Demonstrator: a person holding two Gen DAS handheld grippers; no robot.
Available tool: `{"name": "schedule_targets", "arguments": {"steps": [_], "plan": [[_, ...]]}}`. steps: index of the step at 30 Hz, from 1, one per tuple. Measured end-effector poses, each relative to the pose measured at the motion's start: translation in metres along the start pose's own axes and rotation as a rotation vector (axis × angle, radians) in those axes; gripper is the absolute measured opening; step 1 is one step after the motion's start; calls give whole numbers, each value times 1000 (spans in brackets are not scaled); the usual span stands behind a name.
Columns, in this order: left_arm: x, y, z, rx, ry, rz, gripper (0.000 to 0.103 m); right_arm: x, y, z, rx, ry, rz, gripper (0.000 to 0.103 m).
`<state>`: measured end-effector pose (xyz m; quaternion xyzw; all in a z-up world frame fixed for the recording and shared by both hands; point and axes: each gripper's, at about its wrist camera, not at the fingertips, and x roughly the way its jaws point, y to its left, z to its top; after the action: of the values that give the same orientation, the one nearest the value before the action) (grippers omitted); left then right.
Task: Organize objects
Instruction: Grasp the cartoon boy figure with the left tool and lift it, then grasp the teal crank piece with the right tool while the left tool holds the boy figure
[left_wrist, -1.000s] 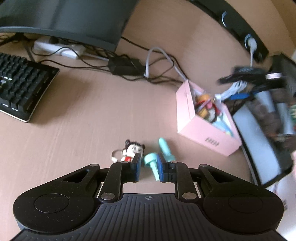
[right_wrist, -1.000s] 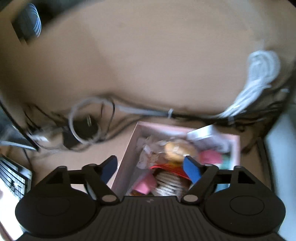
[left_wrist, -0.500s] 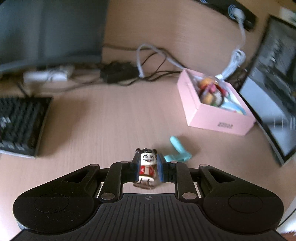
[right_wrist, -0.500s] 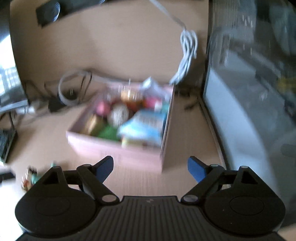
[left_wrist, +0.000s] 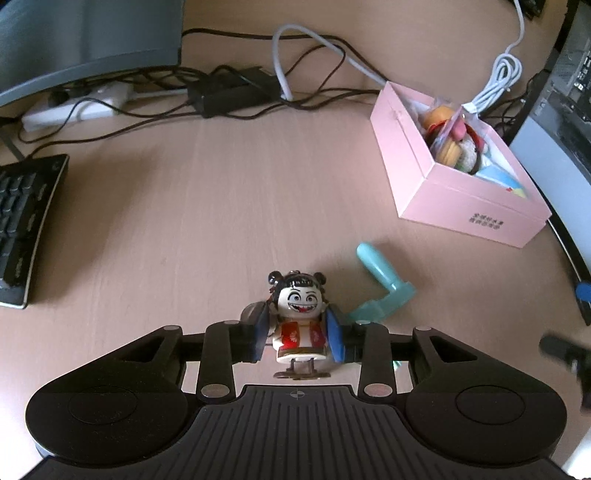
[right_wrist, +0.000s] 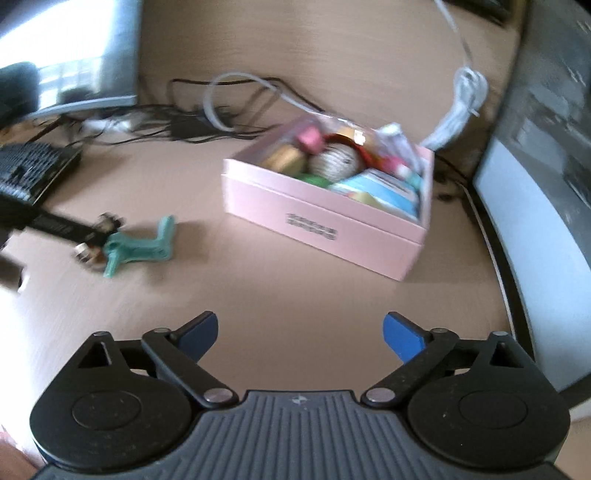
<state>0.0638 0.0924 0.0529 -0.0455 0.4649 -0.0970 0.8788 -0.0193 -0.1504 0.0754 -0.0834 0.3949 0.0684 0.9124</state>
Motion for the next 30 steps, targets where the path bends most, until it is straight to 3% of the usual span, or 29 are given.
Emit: {"name": "schedule_targets", "arguments": {"steps": [6,13,19,22,26,28,30], "plan": [[-13,9,-8,-91,-15,-33,34,2,34,8,-81,-24,113,99],[-56,37,-24,-172,-79,-33,34,30,81,33,-143,-65,231,99],[-99,56,-29,-217,-151,-21,34,74,104,50,-113,-31,257,98],[-114,60,-32,-231,-170,-19,34,92,110,52,-106,20,279,86],[-123,64,-35,-231,-175,-27,34,96,111,51,-100,15,270,85],[-121,64,-36,-228,-171,-33,34,95,110,51,-111,7,269,71],[-117,62,-36,-225,-163,-44,34,92,109,51,-127,13,274,71]]}}
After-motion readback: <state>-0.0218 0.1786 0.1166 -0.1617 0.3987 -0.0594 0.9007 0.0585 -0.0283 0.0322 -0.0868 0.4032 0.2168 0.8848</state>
